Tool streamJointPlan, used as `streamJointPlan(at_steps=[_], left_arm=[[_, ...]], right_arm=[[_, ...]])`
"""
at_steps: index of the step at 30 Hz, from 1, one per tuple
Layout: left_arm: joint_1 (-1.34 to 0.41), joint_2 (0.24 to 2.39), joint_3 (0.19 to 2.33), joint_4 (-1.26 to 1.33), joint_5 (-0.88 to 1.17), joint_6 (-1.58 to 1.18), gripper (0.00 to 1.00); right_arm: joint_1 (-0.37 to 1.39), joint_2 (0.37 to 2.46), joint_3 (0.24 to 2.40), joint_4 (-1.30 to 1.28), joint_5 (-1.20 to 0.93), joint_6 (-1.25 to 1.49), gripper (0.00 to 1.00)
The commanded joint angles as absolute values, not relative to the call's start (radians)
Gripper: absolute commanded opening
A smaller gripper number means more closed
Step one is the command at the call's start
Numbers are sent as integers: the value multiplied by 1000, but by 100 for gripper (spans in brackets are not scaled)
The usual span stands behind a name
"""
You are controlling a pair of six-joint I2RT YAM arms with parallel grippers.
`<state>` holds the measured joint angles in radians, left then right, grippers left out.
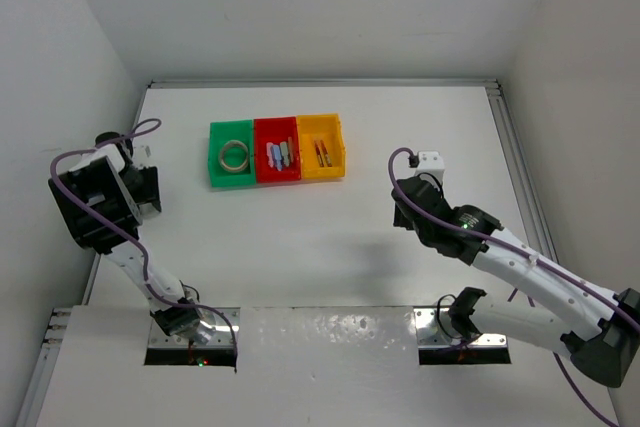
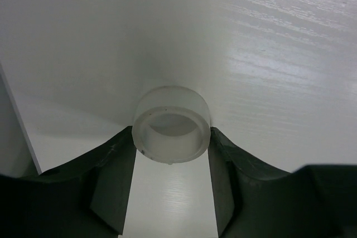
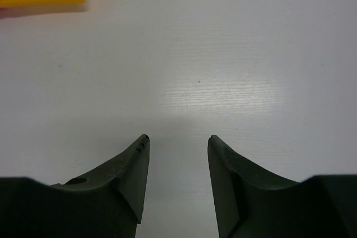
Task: Sort the stationery into containers
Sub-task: Pick up the stationery from the center of the board, then place the stationery in the storage box.
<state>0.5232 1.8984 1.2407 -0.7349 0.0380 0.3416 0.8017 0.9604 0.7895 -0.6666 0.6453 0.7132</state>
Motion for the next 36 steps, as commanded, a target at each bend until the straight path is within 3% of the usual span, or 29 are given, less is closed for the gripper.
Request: streamJointPlan(at_steps=[1, 2, 4, 5, 6, 11, 15, 22, 36], left_arm=[[515, 1894, 1262, -698, 58, 331, 34], [515, 1887, 1264, -699, 64, 333, 24], [515, 1865, 1270, -710, 71, 336, 14], [515, 1858, 1287, -730, 81, 337, 3], [515, 1849, 1299, -744, 92, 342, 0], [437, 1711, 1408, -824, 198, 386, 0], [243, 1600, 1448, -819, 207, 397, 0], [-27, 1644, 1473, -776, 85, 379, 0], [-141, 1761, 1430, -658, -63, 408, 0]], right_arm=[[808, 948, 807, -670, 661, 730, 45], [808, 946, 807, -670, 663, 732, 45], [808, 946, 805, -670, 663, 732, 45], [807, 946, 805, -672, 664, 733, 45], [808, 946, 802, -670, 663, 732, 45], [808, 948, 796, -664, 661, 735, 45], [810, 957, 792, -646, 655, 736, 45], [810, 962, 796, -650, 658, 735, 45], [810, 908, 755, -676, 675, 779, 45]])
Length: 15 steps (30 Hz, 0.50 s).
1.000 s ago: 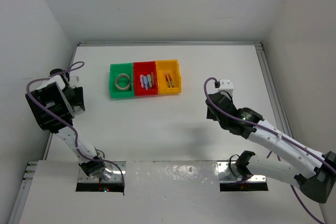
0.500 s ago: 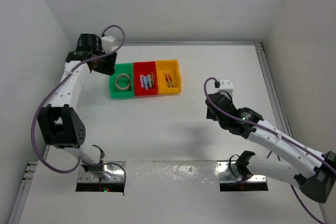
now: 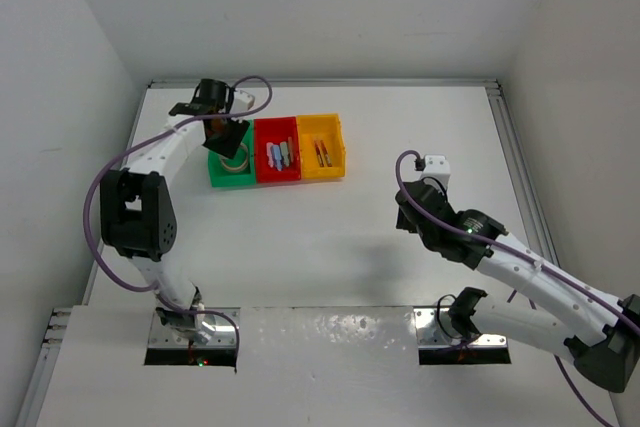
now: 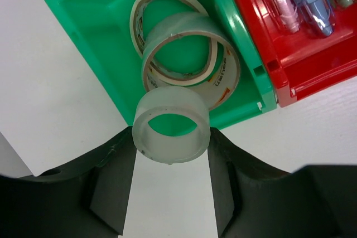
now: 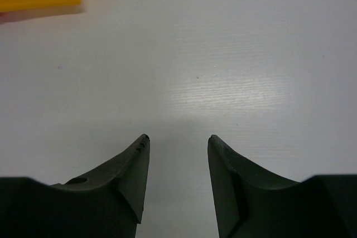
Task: Sort the stationery into containers
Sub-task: Place the stationery in the storage box.
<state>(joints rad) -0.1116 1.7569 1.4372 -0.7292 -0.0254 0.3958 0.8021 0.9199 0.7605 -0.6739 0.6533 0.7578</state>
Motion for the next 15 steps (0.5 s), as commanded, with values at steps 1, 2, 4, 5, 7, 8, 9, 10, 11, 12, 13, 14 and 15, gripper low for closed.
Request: streamJointPlan(at_steps=[1, 2, 4, 5, 7, 8, 9, 10, 11, 12, 13, 14, 15], left_arm=[[-143, 1764, 1425, -649, -70, 403, 0], [-149, 1769, 1417, -643, -69, 402, 1], [-156, 1778, 1417, -635, -66, 397, 5], [-158, 1790, 1416, -635, -66, 397, 11], [-160, 1804, 1420, -638, -77, 396, 16], [-158, 1815, 1420, -641, -81, 396, 17], [-160, 1819, 1427, -650, -89, 393, 21], [-160, 1825, 1431, -655, -92, 393, 24], [-156, 1830, 1433, -660, -92, 396, 32], [-156, 1830, 1433, -663, -94, 397, 37], [-158, 1829, 1433, -663, -97, 397, 42], [-156, 1827, 1430, -666, -98, 399, 43], [-155, 1825, 1430, -667, -98, 400, 47]], right_arm=[[810, 913, 756, -680, 676, 781, 45], [810, 910, 758, -680, 681, 779, 45], [810, 910, 759, -683, 684, 778, 45], [810, 907, 758, -684, 687, 778, 45], [810, 908, 758, -687, 687, 778, 45], [808, 907, 758, -686, 687, 778, 45], [810, 907, 758, -687, 687, 778, 45], [810, 905, 759, -690, 689, 778, 45], [810, 904, 758, -690, 689, 778, 45], [810, 904, 756, -692, 692, 779, 45], [808, 904, 756, -692, 692, 779, 45], [810, 900, 755, -692, 692, 781, 45], [810, 902, 755, -692, 692, 781, 45]])
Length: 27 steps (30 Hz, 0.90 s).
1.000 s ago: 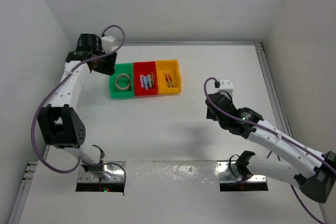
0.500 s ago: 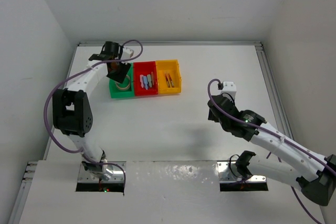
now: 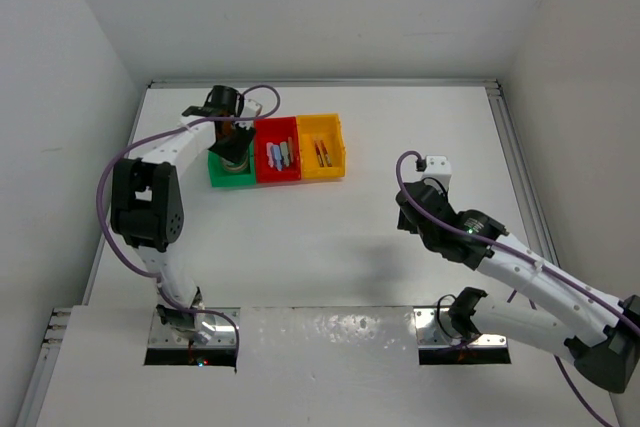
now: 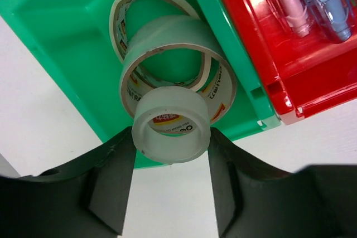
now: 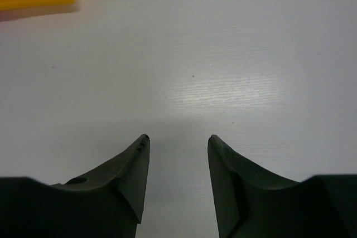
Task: Sort the stationery into containers
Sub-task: Place the stationery in the storage box, then reset both arms
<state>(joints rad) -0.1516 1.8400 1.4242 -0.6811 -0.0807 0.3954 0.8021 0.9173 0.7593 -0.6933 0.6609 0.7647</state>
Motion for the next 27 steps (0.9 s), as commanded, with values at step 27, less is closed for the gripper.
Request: streamJointPlan(at_steps=[27], left_arm=[[383, 1735, 1666, -779, 266, 40, 62]], right_arm=[[759, 913, 770, -736, 765, 759, 77]])
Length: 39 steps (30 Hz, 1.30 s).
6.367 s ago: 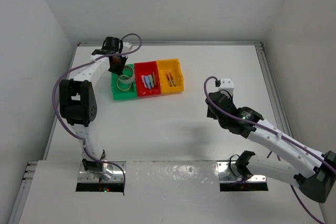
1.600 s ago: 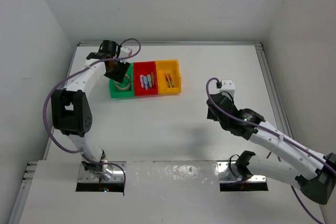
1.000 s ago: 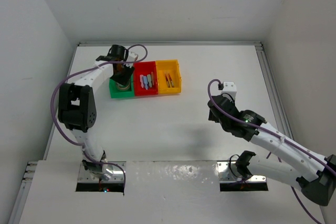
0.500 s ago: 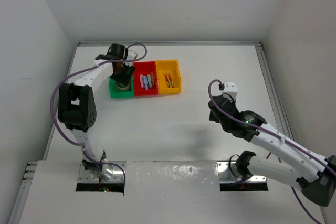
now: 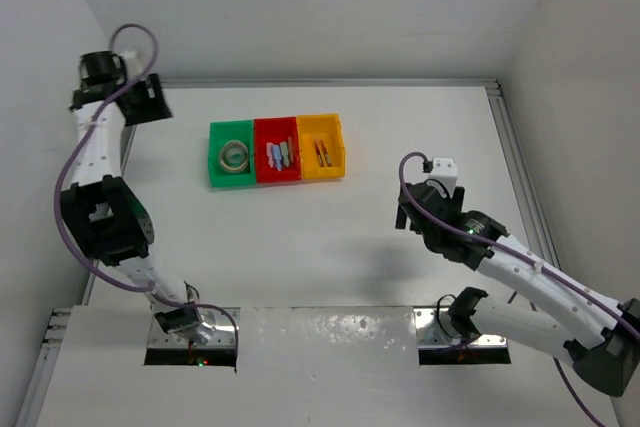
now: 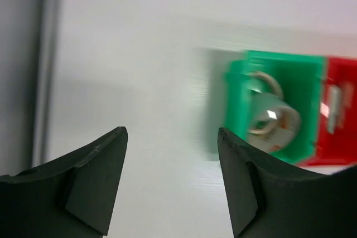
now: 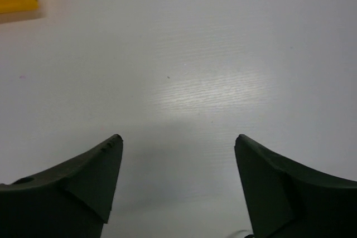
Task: Sort the stationery into containers
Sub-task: Reset both arms
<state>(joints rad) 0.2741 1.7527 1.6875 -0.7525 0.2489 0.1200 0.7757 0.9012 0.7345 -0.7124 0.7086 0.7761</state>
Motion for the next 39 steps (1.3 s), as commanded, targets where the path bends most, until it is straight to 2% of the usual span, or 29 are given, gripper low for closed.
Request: streamJointPlan(at_steps=[1, 2, 3, 7, 11, 15, 18, 28, 39], left_arm=[[411, 1750, 1652, -810, 256, 44, 63], [437, 1759, 1645, -825, 262, 70, 65], [502, 1787, 1631, -862, 273, 86, 67], [560, 1783, 1537, -873, 307, 112, 74], [581, 1714, 1435, -818, 290, 121, 76], [583, 1681, 1424, -802, 265, 130, 77], [589, 1667, 1413, -798, 242, 147, 77], [609, 1644, 1350, -773, 250, 164, 77], [606, 1635, 1350, -772, 261, 163, 78]], right_arm=[[753, 919, 769, -736, 765, 746, 83], [750, 928, 773, -741, 767, 723, 88], [744, 966, 788, -756, 778, 715, 99], [710, 1028, 844, -762, 772, 683, 99], [622, 1141, 955, -738, 596, 614, 99], [475, 1256, 1055, -798, 450, 650, 99], [379, 1272, 1046, -766, 376, 679, 99], [304, 1163, 947, -674, 400, 710, 99], [304, 1166, 942, -675, 459, 735, 99]])
